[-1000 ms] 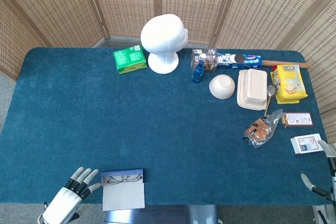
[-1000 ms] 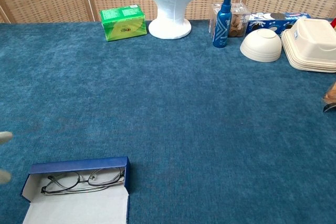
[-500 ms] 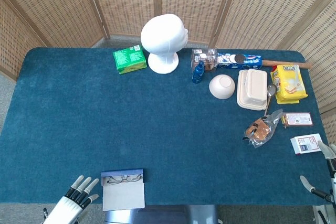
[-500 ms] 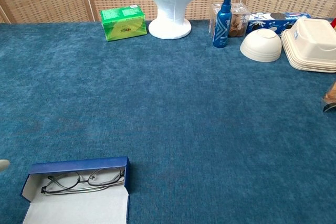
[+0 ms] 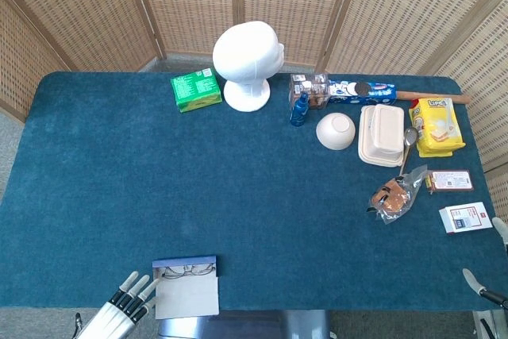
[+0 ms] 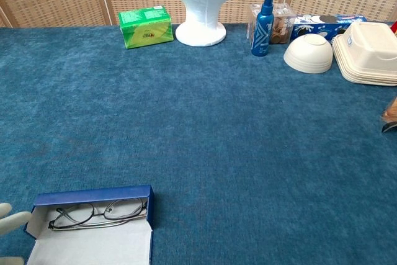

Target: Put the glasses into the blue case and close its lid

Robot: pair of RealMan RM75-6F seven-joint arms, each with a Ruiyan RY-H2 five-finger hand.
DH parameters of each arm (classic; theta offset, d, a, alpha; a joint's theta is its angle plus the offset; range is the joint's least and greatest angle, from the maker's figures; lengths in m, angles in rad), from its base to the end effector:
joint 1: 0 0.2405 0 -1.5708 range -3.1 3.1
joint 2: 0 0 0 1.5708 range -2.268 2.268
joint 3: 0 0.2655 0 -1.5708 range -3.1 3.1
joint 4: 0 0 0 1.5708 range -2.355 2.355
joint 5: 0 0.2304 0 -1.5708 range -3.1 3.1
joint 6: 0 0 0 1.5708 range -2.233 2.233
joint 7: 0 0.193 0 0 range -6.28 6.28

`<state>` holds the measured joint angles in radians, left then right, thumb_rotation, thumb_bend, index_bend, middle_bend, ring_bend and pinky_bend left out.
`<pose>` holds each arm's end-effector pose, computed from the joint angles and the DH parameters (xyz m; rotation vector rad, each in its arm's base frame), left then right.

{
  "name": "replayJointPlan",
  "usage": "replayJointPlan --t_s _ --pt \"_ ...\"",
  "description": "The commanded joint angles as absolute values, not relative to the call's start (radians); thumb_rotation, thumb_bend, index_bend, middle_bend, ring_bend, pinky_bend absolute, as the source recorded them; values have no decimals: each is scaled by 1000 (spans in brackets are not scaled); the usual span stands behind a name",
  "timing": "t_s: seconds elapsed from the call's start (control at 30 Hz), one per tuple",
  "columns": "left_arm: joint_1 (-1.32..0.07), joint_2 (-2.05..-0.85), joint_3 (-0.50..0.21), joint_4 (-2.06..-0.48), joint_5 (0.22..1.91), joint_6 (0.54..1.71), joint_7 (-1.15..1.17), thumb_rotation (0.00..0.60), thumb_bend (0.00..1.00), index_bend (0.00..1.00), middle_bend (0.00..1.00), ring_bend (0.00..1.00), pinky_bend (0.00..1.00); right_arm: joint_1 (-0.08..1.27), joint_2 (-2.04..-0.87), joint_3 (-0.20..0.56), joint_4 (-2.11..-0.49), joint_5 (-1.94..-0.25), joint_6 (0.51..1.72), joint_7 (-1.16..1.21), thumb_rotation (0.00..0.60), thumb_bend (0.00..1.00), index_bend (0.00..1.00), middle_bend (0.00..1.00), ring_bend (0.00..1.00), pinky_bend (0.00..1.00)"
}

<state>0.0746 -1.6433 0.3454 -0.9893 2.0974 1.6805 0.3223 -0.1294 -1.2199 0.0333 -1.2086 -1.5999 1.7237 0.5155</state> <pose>-0.2846 0.0579 -0.0510 -2.0896 -0.5048 -0.9398 -0.3967 -0.1469 0.1822 1.1997 -0.9708 1.1098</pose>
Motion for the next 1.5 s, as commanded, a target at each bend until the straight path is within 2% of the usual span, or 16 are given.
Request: replayJointPlan --t_s 0.03,0.3,0.57,1.5 --pt "79 -1660 345 -963 2106 1694 321 600 240 181 30 0 0 -130 -1221 33 -1204 -1600 1726 520 566 232 0 124 0 169" --pt "83 -1700 339 -890 2117 1724 310 600 241 142 21 0 0 -128 -1221 34 -1195 -1599 1729 532 569 232 0 125 0 169" --pt "69 -1742 339 -835 2119 1703 310 600 240 122 10 0 0 -127 -1226 36 -1169 -1588 1724 558 568 232 0 124 0 169" --pt "-8 -1782 336 -825 2131 1667 351 579 240 130 19 0 0 -150 -1240 40 -1074 -1555 1730 644 566 231 0 124 0 170"
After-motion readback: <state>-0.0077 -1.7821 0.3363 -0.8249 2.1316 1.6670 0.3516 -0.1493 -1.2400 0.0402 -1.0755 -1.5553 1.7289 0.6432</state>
